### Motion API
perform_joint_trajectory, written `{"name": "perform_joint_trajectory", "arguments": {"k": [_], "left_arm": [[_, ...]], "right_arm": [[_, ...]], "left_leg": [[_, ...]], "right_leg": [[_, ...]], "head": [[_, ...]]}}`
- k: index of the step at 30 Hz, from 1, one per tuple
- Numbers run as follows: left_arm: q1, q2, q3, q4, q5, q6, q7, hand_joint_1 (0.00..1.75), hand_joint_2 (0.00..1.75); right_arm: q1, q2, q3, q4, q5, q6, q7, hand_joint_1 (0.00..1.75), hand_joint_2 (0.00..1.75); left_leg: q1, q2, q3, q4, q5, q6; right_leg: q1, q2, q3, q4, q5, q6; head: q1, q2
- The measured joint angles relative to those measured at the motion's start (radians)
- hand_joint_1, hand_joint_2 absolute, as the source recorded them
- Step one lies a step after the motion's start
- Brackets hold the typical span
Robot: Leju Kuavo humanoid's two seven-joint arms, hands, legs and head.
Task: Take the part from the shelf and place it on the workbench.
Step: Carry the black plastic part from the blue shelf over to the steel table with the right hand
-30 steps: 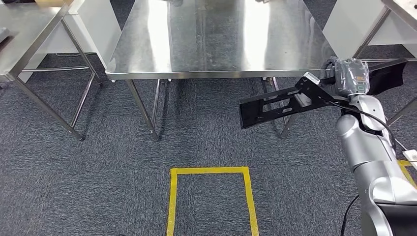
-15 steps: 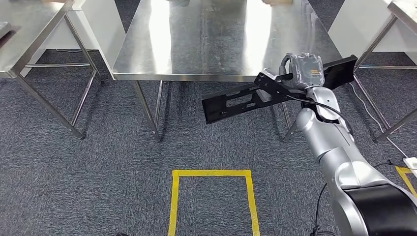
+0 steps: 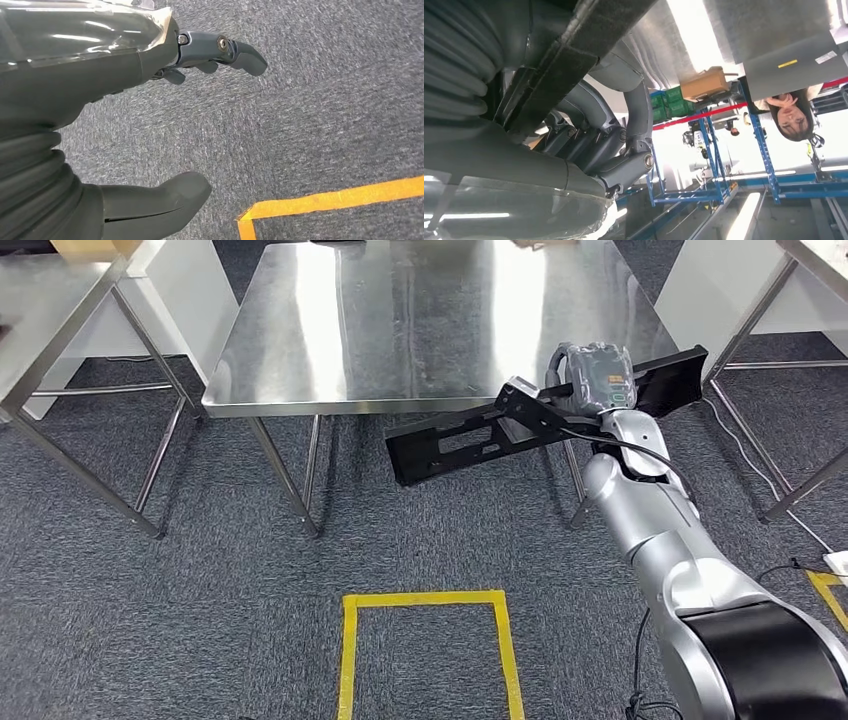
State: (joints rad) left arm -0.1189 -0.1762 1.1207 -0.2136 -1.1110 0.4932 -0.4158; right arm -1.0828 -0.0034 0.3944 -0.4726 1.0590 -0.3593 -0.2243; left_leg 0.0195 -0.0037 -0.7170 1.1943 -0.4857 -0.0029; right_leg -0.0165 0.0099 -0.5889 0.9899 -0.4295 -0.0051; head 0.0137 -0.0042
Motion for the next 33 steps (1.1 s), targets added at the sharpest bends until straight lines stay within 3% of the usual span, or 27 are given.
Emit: {"name": "perform_joint_trajectory", "arguments": {"k": [1, 3, 6, 8, 9, 11, 13, 14, 16, 17, 19, 23, 25, 27, 28, 29, 31, 33], "left_arm": [[0.0, 0.001, 0.0, 0.0, 0.0, 0.0, 0.0, 0.0, 1.75], [0.0, 0.003, 0.0, 0.0, 0.0, 0.0, 0.0, 0.0, 1.75], [-0.001, 0.003, 0.0, 0.0, 0.001, 0.0, -0.003, 0.0, 1.75], [0.0, 0.003, 0.0, 0.0, 0.001, -0.003, -0.006, 0.0, 1.75], [-0.001, 0.003, 0.0, 0.0, 0.002, -0.006, -0.008, 0.0, 1.75], [-0.003, 0.003, 0.0, 0.0, 0.002, -0.01, -0.01, 0.0, 1.75], [-0.003, 0.003, 0.0, 0.0, 0.002, -0.012, -0.01, 0.0, 1.75], [-0.003, 0.003, 0.0, 0.0, 0.002, -0.012, -0.01, 0.0, 1.75], [-0.002, 0.002, 0.0, 0.001, 0.002, -0.013, -0.01, 0.0, 1.75], [-0.003, 0.002, 0.0, 0.001, 0.002, -0.013, -0.01, 0.0, 1.75], [-0.003, 0.002, 0.0, 0.001, 0.002, -0.012, -0.01, 0.0, 1.75], [-0.005, 0.002, 0.0, 0.001, 0.002, -0.013, -0.009, 0.0, 1.75], [-0.005, 0.002, 0.0, 0.001, 0.001, -0.017, -0.009, 0.0, 1.75], [-0.005, 0.002, 0.0, 0.001, 0.0, -0.021, -0.007, 0.0, 1.75], [-0.005, 0.002, 0.0, 0.001, 0.0, -0.021, -0.006, 0.0, 1.75], [-0.004, 0.002, 0.0, 0.001, 0.0, -0.022, -0.004, 0.0, 1.75], [-0.002, 0.002, 0.0, 0.001, 0.0, -0.021, -0.002, 0.0, 1.75], [-0.002, 0.002, 0.0, 0.001, 0.002, -0.019, -0.002, 0.0, 1.75]], "right_arm": [[-0.001, 0.001, 0.0, 0.0, 0.0, 0.0, 0.0, 1.75, 1.75], [-0.003, 0.002, 0.0, 0.001, -0.002, 0.0, 0.0, 1.75, 1.75], [-0.004, 0.003, 0.001, 0.003, -0.002, 0.0, 0.002, 1.75, 1.75], [-0.008, -0.002, 0.002, 0.003, 0.002, 0.0, 0.007, 1.75, 1.75], [-0.012, -0.005, 0.003, 0.004, 0.004, 0.001, 0.01, 1.75, 1.75], [-0.016, -0.013, 0.004, 0.007, 0.007, 0.007, 0.014, 1.75, 1.75], [-0.017, -0.022, 0.004, 0.012, 0.01, 0.013, 0.016, 1.75, 1.75], [-0.018, -0.025, 0.005, 0.014, 0.011, 0.013, 0.017, 1.75, 1.75], [-0.025, -0.028, 0.005, 0.017, 0.013, 0.014, 0.017, 1.75, 1.75], [-0.029, -0.028, 0.006, 0.019, 0.014, 0.014, 0.016, 1.75, 1.75], [-0.033, -0.027, 0.007, 0.021, 0.015, 0.016, 0.014, 1.75, 1.75], [-0.036, -0.03, 0.008, 0.026, 0.02, 0.015, 0.014, 1.75, 1.75], [-0.039, -0.031, 0.008, 0.027, 0.022, 0.015, 0.015, 1.75, 1.75], [-0.037, -0.032, 0.009, 0.029, 0.023, 0.015, 0.016, 1.75, 1.75], [-0.035, -0.033, 0.009, 0.03, 0.022, 0.014, 0.015, 1.75, 1.75], [-0.032, -0.035, 0.009, 0.031, 0.021, 0.013, 0.014, 1.75, 1.75], [-0.027, -0.037, 0.009, 0.031, 0.02, 0.012, 0.013, 1.75, 1.75], [-0.027, -0.037, 0.009, 0.032, 0.021, 0.01, 0.013, 1.75, 1.75]], "left_leg": [[-0.001, 0.0, 0.03, -0.071, 0.041, 0.007], [-0.006, 0.0, 0.077, -0.171, 0.08, 0.02], [-0.01, 0.002, 0.095, -0.196, 0.075, 0.033], [-0.007, 0.003, 0.108, -0.211, 0.079, 0.044], [-0.005, 0.004, 0.114, -0.217, 0.08, 0.05], [-0.007, 0.003, 0.117, -0.219, 0.077, 0.056], [-0.007, 0.001, 0.12, -0.217, 0.072, 0.056], [-0.006, 0.0, 0.122, -0.215, 0.068, 0.055], [-0.006, -0.001, 0.128, -0.207, 0.057, 0.047], [-0.008, -0.001, 0.128, -0.2, 0.049, 0.041], [-0.01, 0.0, 0.128, -0.191, 0.036, 0.029], [-0.002, 0.001, 0.121, -0.169, 0.014, 0.009], [0.001, 0.001, 0.072, -0.074, -0.028, -0.001], [0.002, 0.001, -0.006, 0.055, -0.069, -0.006], [0.003, 0.001, -0.034, 0.089, -0.067, -0.007], [0.002, 0.001, -0.044, 0.085, -0.046, -0.005], [0.002, 0.001, -0.009, -0.023, 0.038, 0.005], [-0.004, 0.001, 0.047, -0.142, 0.089, 0.019]], "right_leg": [[0.001, 0.001, 0.006, 0.0, -0.004, 0.002], [0.006, 0.003, 0.011, -0.001, -0.011, 0.01], [0.008, 0.004, 0.009, -0.002, -0.015, 0.025], [0.007, 0.0, -0.005, 0.026, -0.03, 0.031], [0.007, -0.001, -0.028, 0.07, -0.048, 0.03], [0.005, -0.002, -0.102, 0.207, -0.093, 0.027], [0.002, -0.002, -0.159, 0.291, -0.104, 0.035], [0.0, -0.003, -0.159, 0.275, -0.085, 0.044], [-0.006, -0.006, -0.111, 0.148, -0.018, 0.063], [-0.007, -0.009, -0.081, 0.082, 0.009, 0.066], [-0.006, -0.012, -0.049, 0.016, 0.028, 0.058], [-0.007, -0.008, -0.035, 0.009, 0.02, 0.026], [-0.011, -0.007, -0.023, 0.007, 0.014, 0.013], [-0.008, -0.006, -0.015, 0.007, 0.006, 0.005], [-0.007, -0.005, -0.01, 0.007, 0.001, 0.004], [-0.006, -0.004, -0.004, 0.007, -0.004, 0.004], [-0.005, -0.001, 0.013, 0.007, -0.016, 0.009], [-0.001, 0.002, 0.026, 0.005, -0.028, 0.018]], "head": [[0.0, 0.0], [0.0, 0.0], [0.0, 0.0], [0.003, 0.0], [0.005, 0.0], [0.009, 0.0], [0.013, 0.0], [0.016, 0.0], [0.02, 0.0], [0.022, 0.0], [0.019, 0.0], [0.012, 0.0], [0.008, 0.0], [0.007, 0.0], [0.006, 0.0], [0.006, 0.0], [0.006, 0.0], [0.006, 0.0]]}}
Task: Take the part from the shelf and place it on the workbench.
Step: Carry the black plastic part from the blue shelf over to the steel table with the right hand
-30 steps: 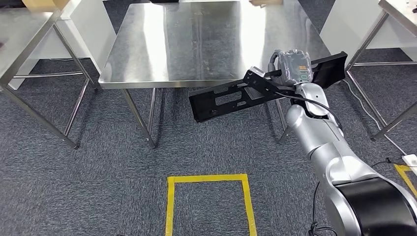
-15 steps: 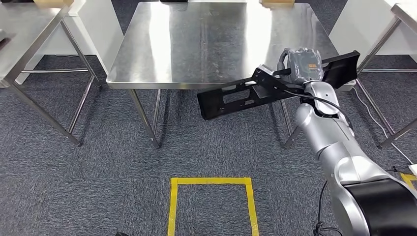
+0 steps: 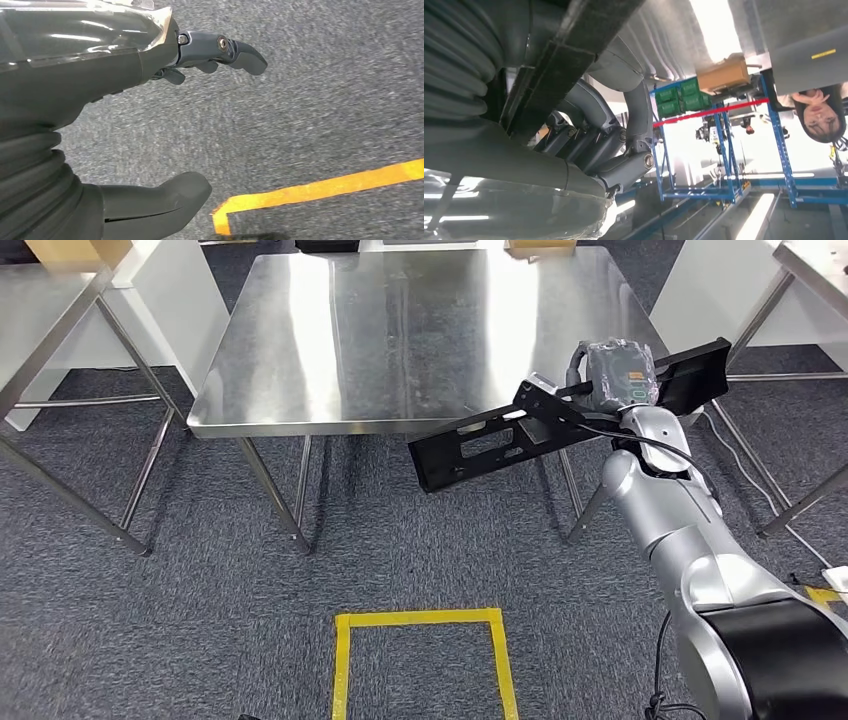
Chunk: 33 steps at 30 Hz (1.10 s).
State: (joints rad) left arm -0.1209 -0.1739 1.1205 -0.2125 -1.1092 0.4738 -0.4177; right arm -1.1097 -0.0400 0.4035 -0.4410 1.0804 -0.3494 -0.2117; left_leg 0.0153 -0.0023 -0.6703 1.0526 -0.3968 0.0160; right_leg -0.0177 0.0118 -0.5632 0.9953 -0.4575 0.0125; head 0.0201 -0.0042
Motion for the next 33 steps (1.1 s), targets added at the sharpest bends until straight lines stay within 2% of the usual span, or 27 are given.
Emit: {"name": "perform_joint_trajectory", "arguments": {"k": [1, 4, 5, 6, 7, 9, 10, 11, 12, 14, 15, 16, 18, 20, 21, 23, 25, 26, 27, 28, 29, 30, 31, 32, 33], "left_arm": [[0.0, 0.0, 0.0, 0.0, 0.0, 0.001, 0.0, 0.0, 1.75], [0.001, -0.001, 0.0, 0.0, 0.001, 0.002, -0.002, 0.0, 1.75], [0.001, -0.002, 0.0, 0.0, 0.001, 0.002, -0.002, 0.0, 1.75], [0.001, -0.002, 0.0, 0.0, 0.001, 0.003, -0.002, 0.0, 1.75], [0.001, -0.002, 0.0, 0.0, 0.001, 0.003, -0.002, 0.0, 1.75], [0.001, -0.002, 0.0, 0.0, 0.001, 0.005, -0.002, 0.0, 1.75], [0.002, -0.003, 0.0, 0.0, 0.001, 0.004, -0.003, 0.0, 1.75], [0.004, -0.003, 0.0, 0.0, 0.001, 0.003, -0.004, 0.0, 1.75], [0.006, -0.004, 0.0, 0.001, 0.001, 0.001, -0.006, 0.0, 1.75], [0.008, -0.004, 0.0, 0.001, 0.002, -0.004, -0.011, 0.0, 1.75], [0.008, -0.004, 0.0, 0.001, 0.002, -0.005, -0.013, 0.0, 1.75], [0.008, -0.004, 0.0, 0.001, 0.003, -0.006, -0.015, 0.0, 1.75], [0.008, -0.004, 0.0, 0.001, 0.006, -0.007, -0.018, 0.0, 1.75], [0.009, -0.002, 0.0, 0.001, 0.009, -0.007, -0.02, 0.0, 1.75], [0.009, -0.001, 0.0, 0.001, 0.01, -0.007, -0.021, 0.0, 1.75], [0.009, 0.0, 0.0, 0.001, 0.013, -0.007, -0.023, 0.0, 1.75], [0.012, 0.0, 0.001, 0.001, 0.016, -0.007, -0.024, 0.0, 1.75], [0.013, 0.0, 0.001, 0.001, 0.017, -0.007, -0.025, 0.0, 1.75], [0.015, 0.0, 0.001, 0.002, 0.018, -0.007, -0.026, 0.0, 1.75], [0.016, 0.0, 0.001, 0.002, 0.019, -0.007, -0.026, 0.0, 1.75], [0.016, 0.0, 0.002, 0.002, 0.019, -0.008, -0.026, 0.0, 1.75], [0.017, 0.001, 0.003, 0.002, 0.02, -0.01, -0.025, 0.0, 1.75], [0.016, 0.002, 0.004, 0.002, 0.022, -0.012, -0.025, 0.0, 1.75], [0.016, 0.002, 0.006, 0.002, 0.025, -0.015, -0.025, 0.0, 1.75], [0.017, 0.002, 0.007, 0.003, 0.028, -0.017, -0.026, 0.0, 1.75]], "right_arm": [[0.0, 0.0, 0.0, 0.0, 0.001, -0.001, 0.0, 1.75, 1.75], [0.003, 0.0, 0.002, 0.001, 0.002, -0.003, 0.0, 1.75, 1.75], [0.003, -0.001, 0.002, 0.001, 0.002, -0.004, 0.0, 1.75, 1.75], [0.003, -0.002, 0.003, 0.001, 0.002, -0.004, 0.0, 1.75, 1.75], [0.003, -0.002, 0.003, 0.002, 0.002, -0.005, 0.0, 1.75, 1.75], [0.008, -0.004, 0.004, 0.004, 0.002, -0.006, 0.0, 1.75, 1.75], [0.012, -0.006, 0.005, 0.005, 0.003, -0.005, 0.001, 1.75, 1.75], [0.016, -0.008, 0.005, 0.006, 0.004, -0.005, 0.002, 1.75, 1.75], [0.018, -0.009, 0.006, 0.007, 0.004, -0.006, 0.004, 1.75, 1.75], [0.018, -0.011, 0.007, 0.007, 0.005, -0.006, 0.007, 1.75, 1.75], [0.018, -0.012, 0.007, 0.007, 0.005, -0.007, 0.007, 1.75, 1.75], [0.017, -0.013, 0.008, 0.008, 0.006, -0.007, 0.008, 1.75, 1.75], [0.018, -0.015, 0.009, 0.008, 0.007, -0.006, 0.009, 1.75, 1.75], [0.016, -0.016, 0.009, 0.008, 0.009, -0.004, 0.009, 1.75, 1.75], [0.014, -0.016, 0.009, 0.008, 0.011, -0.003, 0.009, 1.75, 1.75], [0.01, -0.012, 0.01, 0.008, 0.014, -0.001, 0.01, 1.75, 1.75], [0.013, -0.007, 0.013, 0.008, 0.016, 0.001, 0.012, 1.75, 1.75], [0.016, -0.005, 0.014, 0.008, 0.017, 0.001, 0.013, 1.75, 1.75], [0.018, -0.003, 0.015, 0.008, 0.018, 0.001, 0.015, 1.75, 1.75], [0.018, -0.001, 0.015, 0.008, 0.018, 0.001, 0.017, 1.75, 1.75], [0.018, 0.002, 0.015, 0.008, 0.019, 0.001, 0.018, 1.75, 1.75], [0.017, 0.006, 0.017, 0.009, 0.02, 0.002, 0.019, 1.75, 1.75], [0.015, 0.01, 0.018, 0.009, 0.021, 0.004, 0.019, 1.75, 1.75], [0.014, 0.015, 0.02, 0.009, 0.022, 0.006, 0.019, 1.75, 1.75], [0.013, 0.02, 0.022, 0.01, 0.022, 0.008, 0.019, 1.75, 1.75]], "left_leg": [[-0.004, 0.001, 0.017, -0.031, 0.004, 0.006], [-0.009, 0.002, 0.036, -0.052, -0.005, 0.024], [-0.009, 0.002, 0.044, -0.057, -0.006, 0.03], [-0.008, 0.001, 0.053, -0.061, -0.007, 0.036], [-0.007, 0.001, 0.059, -0.064, -0.01, 0.041], [-0.007, -0.001, 0.066, -0.064, -0.018, 0.048], [-0.007, -0.003, 0.071, -0.064, -0.023, 0.049], [-0.007, -0.005, 0.078, -0.064, -0.029, 0.048], [-0.007, -0.007, 0.086, -0.064, -0.036, 0.046], [-0.007, -0.008, 0.105, -0.063, -0.053, 0.038], [-0.008, -0.008, 0.112, -0.062, -0.061, 0.033], [-0.01, -0.007, 0.116, -0.062, -0.069, 0.026], [-0.012, -0.006, 0.123, -0.057, -0.079, 0.015], [-0.009, -0.004, 0.121, -0.035, -0.087, 0.007], [-0.006, -0.003, 0.105, -0.004, -0.092, 0.002], [-0.002, -0.001, 0.037, 0.107, -0.116, -0.009], [-0.001, -0.001, -0.042, 0.199, -0.152, -0.016], [-0.001, -0.001, -0.066, 0.205, -0.156, -0.016], [-0.001, -0.001, -0.072, 0.179, -0.139, -0.015], [-0.001, -0.001, -0.063, 0.125, -0.101, -0.012], [-0.002, -0.001, -0.046, 0.054, -0.043, -0.006], [-0.004, 0.0, -0.029, -0.004, 0.0, 0.0], [-0.007, 0.0, -0.015, -0.044, 0.026, 0.006], [-0.01, 0.0, -0.005, -0.065, 0.037, 0.012], [-0.013, 0.0, 0.002, -0.069, 0.025, 0.017]], "right_leg": [[0.002, 0.001, 0.003, -0.002, -0.004, 0.005], [0.009, 0.002, 0.005, 0.008, -0.004, 0.023], [0.01, 0.001, -0.002, 0.027, -0.011, 0.026], [0.009, 0.0, -0.02, 0.058, -0.025, 0.026], [0.007, -0.001, -0.051, 0.11, -0.045, 0.023], [0.006, -0.001, -0.129, 0.236, -0.083, 0.019], [0.005, -0.001, -0.161, 0.277, -0.09, 0.023], [0.005, -0.001, -0.176, 0.281, -0.08, 0.031], [0.004, -0.002, -0.171, 0.246, -0.052, 0.041], [0.001, -0.007, -0.124, 0.103, 0.027, 0.057], [0.002, -0.011, -0.102, 0.043, 0.047, 0.052], [0.004, -0.013, -0.084, 0.006, 0.06, 0.043], [0.007, -0.012, -0.069, -0.009, 0.055, 0.016], [0.001, -0.009, -0.051, -0.012, 0.055, 0.002], [-0.001, -0.008, -0.04, -0.013, 0.05, -0.004], [-0.002, -0.006, -0.021, -0.014, 0.037, -0.015], [-0.001, -0.003, -0.003, -0.014, 0.019, -0.018], [0.0, -0.002, 0.009, -0.014, 0.009, -0.017], [0.0, -0.001, 0.023, -0.014, -0.001, -0.015], [0.0, 0.0, 0.038, -0.015, -0.013, -0.013], [0.0, 0.0, 0.051, -0.017, -0.024, -0.011], [0.001, 0.001, 0.063, -0.019, -0.034, -0.007], [0.003, 0.002, 0.073, -0.025, -0.043, -0.002], [0.005, 0.005, 0.083, -0.03, -0.047, 0.004], [0.008, 0.007, 0.093, -0.033, -0.047, 0.012]], "head": [[0.0, 0.0], [-0.003, 0.0], [-0.002, 0.0], [-0.001, 0.0], [0.0, 0.0], [0.004, 0.0], [0.005, 0.0], [0.008, 0.0], [0.01, 0.0], [0.014, 0.0], [0.015, 0.0], [0.014, 0.0], [0.009, 0.0], [0.002, 0.0], [0.0, 0.0], [-0.001, 0.0], [-0.002, 0.0], [-0.002, 0.0], [-0.002, 0.0], [-0.002, 0.0], [-0.002, 0.0], [-0.002, 0.0], [-0.003, 0.0], [-0.005, 0.0], [-0.006, 0.0]]}}
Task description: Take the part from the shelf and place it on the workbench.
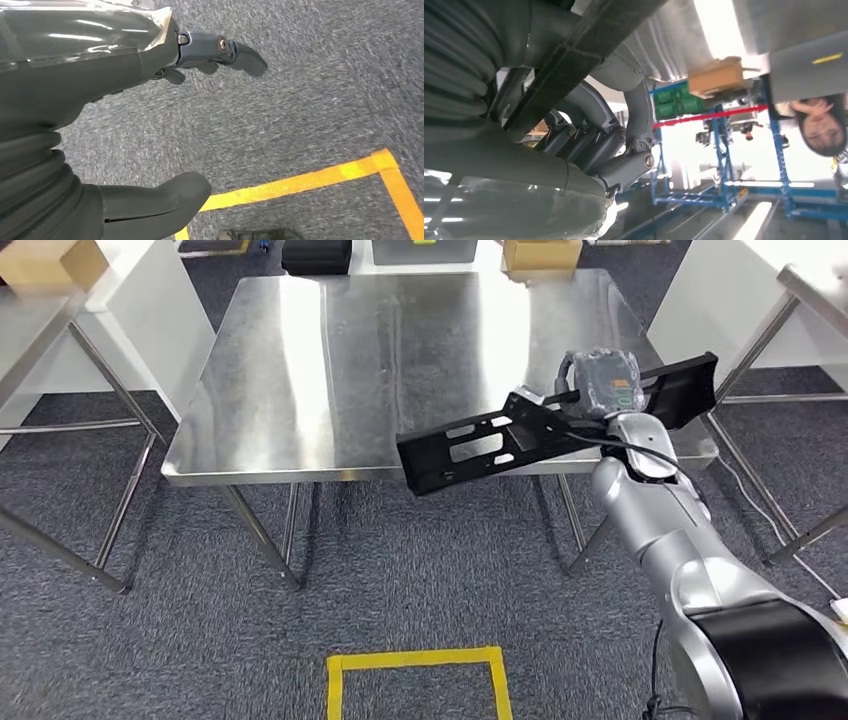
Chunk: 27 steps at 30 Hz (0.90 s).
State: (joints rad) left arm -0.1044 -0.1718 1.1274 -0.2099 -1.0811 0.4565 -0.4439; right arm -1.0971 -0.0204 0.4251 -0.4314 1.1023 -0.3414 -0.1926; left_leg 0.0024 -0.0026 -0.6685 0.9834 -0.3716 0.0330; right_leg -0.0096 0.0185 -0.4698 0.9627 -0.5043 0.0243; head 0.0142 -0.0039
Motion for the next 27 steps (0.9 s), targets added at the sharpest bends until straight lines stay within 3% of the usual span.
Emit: {"name": "perform_joint_trajectory", "arguments": {"k": [2, 3, 5, 7, 9, 10, 11, 12, 13, 14, 16, 18, 20, 22, 24, 25, 26, 27], "left_arm": [[0.001, 0.0, 0.002, 0.001, 0.004, -0.002, -0.003, 0.0, 1.75], [0.002, -0.001, 0.004, 0.001, 0.006, -0.002, -0.004, 0.0, 1.75], [0.001, 0.0, 0.006, 0.001, 0.008, 0.001, -0.006, 0.0, 1.75], [0.002, 0.0, 0.008, 0.001, 0.009, 0.004, -0.006, 0.0, 1.75], [0.006, -0.001, 0.01, 0.002, 0.01, 0.005, -0.006, 0.0, 1.75], [0.007, -0.002, 0.011, 0.002, 0.011, 0.005, -0.007, 0.0, 1.75], [0.009, -0.002, 0.013, 0.002, 0.012, 0.006, -0.007, 0.0, 1.75], [0.009, -0.003, 0.015, 0.002, 0.012, 0.006, -0.008, 0.0, 1.75], [0.009, -0.003, 0.016, 0.003, 0.012, 0.006, -0.01, 0.0, 1.75], [0.009, -0.003, 0.017, 0.003, 0.012, 0.006, -0.011, 0.0, 1.75], [0.007, -0.002, 0.018, 0.004, 0.011, 0.005, -0.013, 0.0, 1.75], [0.002, -0.002, 0.018, 0.004, 0.008, 0.003, -0.014, 0.0, 1.75], [-0.001, -0.002, 0.018, 0.004, 0.005, 0.002, -0.014, 0.0, 1.75], [-0.001, -0.002, 0.018, 0.004, 0.005, 0.001, -0.014, 0.0, 1.75], [0.0, 0.0, 0.018, 0.004, 0.004, 0.001, -0.014, 0.0, 1.75], [0.0, 0.0, 0.018, 0.004, 0.004, 0.001, -0.013, 0.0, 1.75], [0.001, 0.001, 0.018, 0.004, 0.004, 0.001, -0.013, 0.0, 1.75], [0.002, 0.001, 0.018, 0.004, 0.003, 0.001, -0.013, 0.0, 1.75]], "right_arm": [[-0.004, 0.007, 0.002, 0.0, 0.001, 0.0, 0.002, 1.75, 1.75], [-0.007, 0.009, 0.002, 0.0, 0.002, 0.0, 0.003, 1.75, 1.75], [-0.009, 0.013, 0.004, 0.001, 0.004, 0.0, 0.006, 1.75, 1.75], [-0.003, 0.014, 0.005, 0.004, 0.007, 0.001, 0.007, 1.75, 1.75], [0.003, 0.014, 0.006, 0.006, 0.008, 0.001, 0.007, 1.75, 1.75], [0.004, 0.014, 0.006, 0.007, 0.008, 0.001, 0.007, 1.75, 1.75], [0.005, 0.014, 0.006, 0.009, 0.008, 0.002, 0.007, 1.75, 1.75], [0.006, 0.014, 0.007, 0.011, 0.008, 0.002, 0.007, 1.75, 1.75], [0.006, 0.014, 0.007, 0.013, 0.008, 0.002, 0.008, 1.75, 1.75], [0.006, 0.014, 0.008, 0.015, 0.008, 0.002, 0.008, 1.75, 1.75], [0.0, 0.014, 0.009, 0.017, 0.008, 0.001, 0.011, 1.75, 1.75], [-0.009, 0.012, 0.01, 0.017, 0.009, -0.001, 0.014, 1.75, 1.75], [-0.013, 0.01, 0.01, 0.017, 0.009, -0.002, 0.017, 1.75, 1.75], [-0.01, 0.011, 0.011, 0.017, 0.009, -0.002, 0.017, 1.75, 1.75], [-0.006, 0.011, 0.012, 0.017, 0.009, -0.002, 0.017, 1.75, 1.75], [-0.004, 0.01, 0.012, 0.017, 0.009, -0.002, 0.017, 1.75, 1.75], [-0.003, 0.01, 0.012, 0.017, 0.009, -0.002, 0.017, 1.75, 1.75], [-0.003, 0.01, 0.012, 0.018, 0.009, -0.002, 0.017, 1.75, 1.75]], "left_leg": [[-0.001, -0.001, 0.029, -0.012, -0.005, 0.014], [-0.001, -0.002, 0.043, -0.015, -0.008, 0.022], [-0.002, -0.003, 0.069, -0.017, -0.022, 0.035], [-0.002, -0.008, 0.09, -0.017, -0.044, 0.04], [-0.003, -0.014, 0.121, -0.017, -0.071, 0.039], [-0.004, -0.017, 0.141, -0.017, -0.087, 0.038], [-0.004, -0.019, 0.156, -0.018, -0.103, 0.036], [-0.005, -0.019, 0.176, -0.018, -0.12, 0.034], [-0.007, -0.02, 0.191, -0.02, -0.137, 0.03], [-0.008, -0.021, 0.207, -0.027, -0.152, 0.026], [-0.01, -0.019, 0.235, -0.024, -0.161, 0.018], [-0.009, -0.013, 0.215, 0.048, -0.139, 0.01], [-0.004, -0.008, 0.13, 0.18, -0.134, -0.003], [0.005, -0.005, 0.035, 0.268, -0.206, -0.016], [0.015, -0.002, -0.019, 0.263, -0.28, -0.027], [0.02, 0.0, -0.027, 0.227, -0.278, -0.031], [0.025, 0.002, -0.024, 0.172, -0.236, -0.035], [0.029, 0.006, -0.018, 0.106, -0.165, -0.037]], "right_leg": [[0.004, 0.001, 0.002, 0.021, 0.003, 0.011], [0.005, -0.001, -0.016, 0.057, 0.004, 0.015], [0.003, -0.004, -0.099, 0.178, -0.004, 0.016], [0.003, -0.005, -0.196, 0.279, -0.047, 0.007], [0.003, -0.006, -0.249, 0.275, -0.09, 0.004], [0.003, -0.006, -0.254, 0.232, -0.082, 0.011], [0.004, -0.007, -0.249, 0.168, -0.038, 0.022], [0.006, -0.01, -0.242, 0.096, 0.028, 0.034], [0.008, -0.015, -0.228, 0.041, 0.09, 0.039], [0.011, -0.018, -0.214, 0.003, 0.137, 0.036], [0.007, -0.02, -0.183, -0.021, 0.162, 0.013], [-0.002, -0.018, -0.155, -0.027, 0.166, -0.01], [-0.004, -0.019, -0.129, -0.028, 0.153, -0.028], [-0.005, -0.015, -0.109, -0.028, 0.129, -0.033], [-0.008, -0.011, -0.084, -0.027, 0.104, -0.028], [-0.011, -0.01, -0.069, -0.026, 0.091, -0.024], [-0.013, -0.009, -0.056, -0.025, 0.077, -0.019], [-0.014, -0.009, -0.042, -0.022, 0.063, -0.012]], "head": [[-0.002, 0.0], [-0.002, 0.0], [0.0, 0.0], [0.001, 0.0], [0.002, 0.0], [0.003, 0.0], [0.003, 0.0], [0.001, 0.0], [0.0, 0.0], [-0.003, 0.0], [-0.009, 0.0], [-0.015, 0.0], [-0.019, 0.0], [-0.022, 0.0], [-0.025, 0.0], [-0.026, 0.0], [-0.027, 0.0], [-0.029, 0.0]]}}
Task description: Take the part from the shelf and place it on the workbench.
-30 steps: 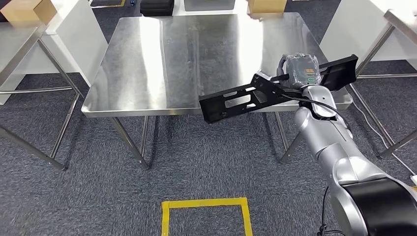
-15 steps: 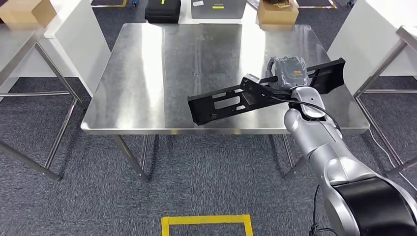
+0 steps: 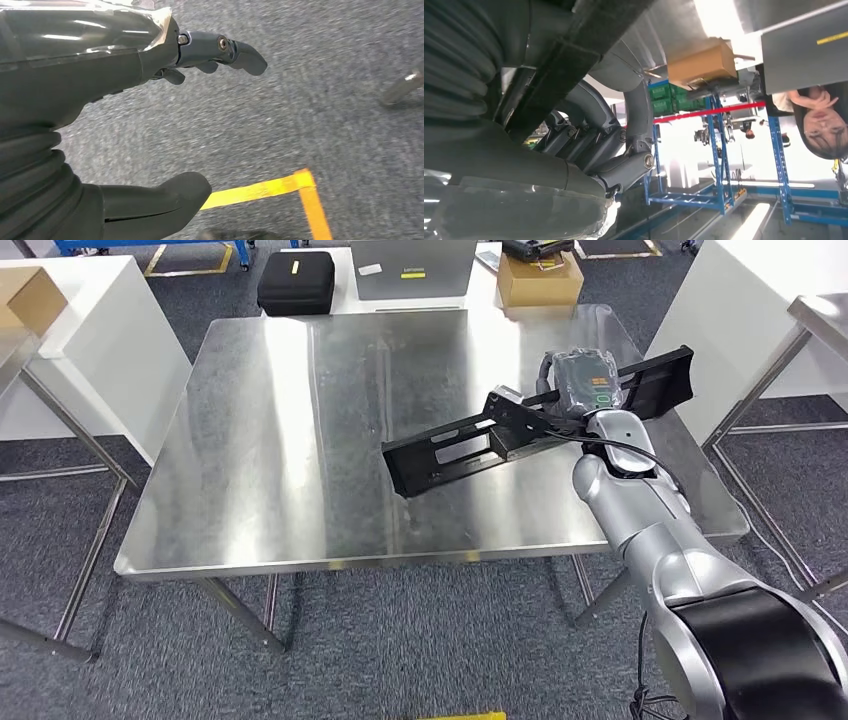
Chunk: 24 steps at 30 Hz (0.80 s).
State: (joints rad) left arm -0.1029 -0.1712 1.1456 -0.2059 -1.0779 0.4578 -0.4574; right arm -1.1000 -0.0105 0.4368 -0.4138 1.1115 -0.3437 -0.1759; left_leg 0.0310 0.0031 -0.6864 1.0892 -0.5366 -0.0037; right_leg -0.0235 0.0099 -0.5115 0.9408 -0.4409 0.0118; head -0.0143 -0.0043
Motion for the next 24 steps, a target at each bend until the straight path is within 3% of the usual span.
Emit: {"name": "perform_joint_trajectory", "arguments": {"k": [2, 3, 5, 7, 9, 10, 11, 12, 13, 14, 16, 17, 18, 21, 22, 24], "left_arm": [[0.0, -0.001, 0.0, 0.001, -0.001, 0.0, 0.0, 0.0, 1.75], [-0.001, -0.001, 0.0, 0.001, -0.001, 0.0, 0.0, 0.0, 1.75], [-0.002, -0.001, 0.0, 0.002, -0.001, 0.0, 0.0, 0.0, 1.75], [-0.003, -0.002, 0.0, 0.002, -0.002, 0.0, 0.0, 0.0, 1.75], [-0.006, -0.001, 0.0, 0.001, -0.002, 0.0, -0.001, 0.0, 1.75], [-0.007, -0.001, 0.0, 0.001, -0.002, 0.0, -0.001, 0.0, 1.75], [-0.006, -0.001, 0.0, 0.001, -0.002, 0.0, -0.001, 0.0, 1.75], [-0.005, -0.001, 0.0, 0.001, -0.002, 0.0, -0.001, 0.0, 1.75], [-0.004, -0.002, 0.0, 0.001, -0.002, 0.0, -0.001, 0.0, 1.75], [-0.003, -0.003, 0.0, 0.001, -0.002, 0.0, -0.001, 0.0, 1.75], [-0.002, -0.004, 0.0, 0.002, -0.002, 0.0, -0.001, 0.0, 1.75], [-0.003, -0.005, 0.0, 0.003, -0.002, 0.0, -0.001, 0.0, 1.75], [-0.004, -0.005, 0.0, 0.004, -0.002, 0.0, 0.0, 0.0, 1.75], [-0.006, -0.004, 0.0, 0.003, -0.002, 0.0, -0.002, 0.0, 1.75], [-0.007, -0.003, 0.0, 0.003, -0.001, 0.001, -0.005, 0.0, 1.75], [-0.008, -0.003, 0.0, 0.003, 0.006, 0.0, -0.024, 0.0, 1.75]], "right_arm": [[0.0, 0.0, 0.0, 0.001, 0.0, 0.0, 0.0, 1.75, 1.75], [-0.001, 0.0, 0.0, 0.002, 0.0, -0.001, 0.0, 1.75, 1.75], [-0.003, -0.001, 0.0, 0.002, 0.0, -0.002, 0.0, 1.75, 1.75], [-0.005, -0.003, 0.0, 0.002, -0.001, -0.003, 0.0, 1.75, 1.75], [-0.003, -0.006, 0.0, 0.002, -0.001, -0.003, -0.001, 1.75, 1.75], [0.0, -0.007, 0.0, 0.002, -0.001, -0.003, -0.001, 1.75, 1.75], [0.003, -0.009, 0.0, 0.003, -0.001, -0.003, -0.001, 1.75, 1.75], [0.006, -0.011, 0.0, 0.003, -0.001, -0.003, -0.001, 1.75, 1.75], [0.008, -0.013, 0.0, 0.003, -0.001, -0.003, -0.001, 1.75, 1.75], [0.009, -0.014, 0.0, 0.003, -0.001, -0.003, -0.001, 1.75, 1.75], [0.009, -0.017, 0.0, 0.004, -0.001, -0.003, -0.001, 1.75, 1.75], [0.009, -0.018, 0.0, 0.005, -0.001, -0.003, -0.001, 1.75, 1.75], [0.009, -0.019, 0.0, 0.006, -0.001, -0.004, -0.001, 1.75, 1.75], [0.003, -0.018, 0.0, 0.006, -0.003, -0.005, -0.003, 1.75, 1.75], [0.001, -0.018, 0.0, 0.005, -0.004, -0.006, -0.004, 1.75, 1.75], [-0.002, -0.015, 0.0, 0.004, -0.007, -0.006, -0.008, 1.75, 1.75]], "left_leg": [[0.001, 0.009, 0.016, -0.092, 0.126, 0.007], [-0.001, 0.01, 0.022, -0.11, 0.156, 0.015], [-0.007, 0.006, 0.044, -0.115, 0.162, 0.035], [-0.013, 0.003, 0.069, -0.118, 0.152, 0.055], [-0.019, -0.001, 0.09, -0.119, 0.133, 0.07], [-0.021, -0.004, 0.1, -0.119, 0.121, 0.074], [-0.023, -0.008, 0.112, -0.119, 0.109, 0.076], [-0.026, -0.013, 0.127, -0.119, 0.096, 0.077], [-0.029, -0.017, 0.144, -0.119, 0.082, 0.077], [-0.033, -0.019, 0.163, -0.119, 0.067, 0.077], [-0.039, -0.024, 0.194, -0.119, 0.036, 0.075], [-0.041, -0.026, 0.207, -0.12, 0.02, 0.072], [-0.043, -0.027, 0.219, -0.119, 0.01, 0.068], [-0.045, -0.024, 0.229, -0.077, 0.006, 0.056], [-0.042, -0.022, 0.21, -0.033, 0.007, 0.051], [-0.034, -0.018, 0.132, 0.09, -0.018, 0.037]], "right_leg": [[0.002, 0.002, 0.018, -0.001, -0.026, 0.016], [0.005, 0.004, 0.026, 0.003, -0.032, 0.026], [0.008, 0.004, 0.028, 0.02, -0.033, 0.044], [0.008, 0.003, -0.015, 0.107, -0.024, 0.051], [0.005, 0.0, -0.11, 0.242, -0.045, 0.04], [0.006, 0.0, -0.158, 0.294, -0.073, 0.033], [0.007, 0.0, -0.195, 0.321, -0.105, 0.027], [0.009, 0.0, -0.216, 0.315, -0.129, 0.026], [0.012, 0.0, -0.222, 0.281, -0.133, 0.028], [0.015, 0.0, -0.217, 0.223, -0.11, 0.032], [0.024, -0.004, -0.196, 0.085, 0.012, 0.043], [0.031, -0.006, -0.183, 0.041, 0.067, 0.042], [0.034, -0.006, -0.174, 0.016, 0.104, 0.033], [0.025, -0.003, -0.129, 0.006, 0.101, -0.009], [0.02, -0.004, -0.113, 0.004, 0.094, -0.019], [0.018, -0.003, -0.088, 0.001, 0.076, -0.034]], "head": [[-0.003, 0.0], [-0.003, 0.0], [0.001, 0.0], [0.006, 0.0], [0.011, 0.0], [0.014, 0.0], [0.017, 0.0], [0.02, 0.0], [0.022, 0.0], [0.024, 0.0], [0.024, 0.0], [0.023, 0.0], [0.022, 0.0], [0.019, 0.0], [0.019, 0.0], [0.018, 0.0]]}}
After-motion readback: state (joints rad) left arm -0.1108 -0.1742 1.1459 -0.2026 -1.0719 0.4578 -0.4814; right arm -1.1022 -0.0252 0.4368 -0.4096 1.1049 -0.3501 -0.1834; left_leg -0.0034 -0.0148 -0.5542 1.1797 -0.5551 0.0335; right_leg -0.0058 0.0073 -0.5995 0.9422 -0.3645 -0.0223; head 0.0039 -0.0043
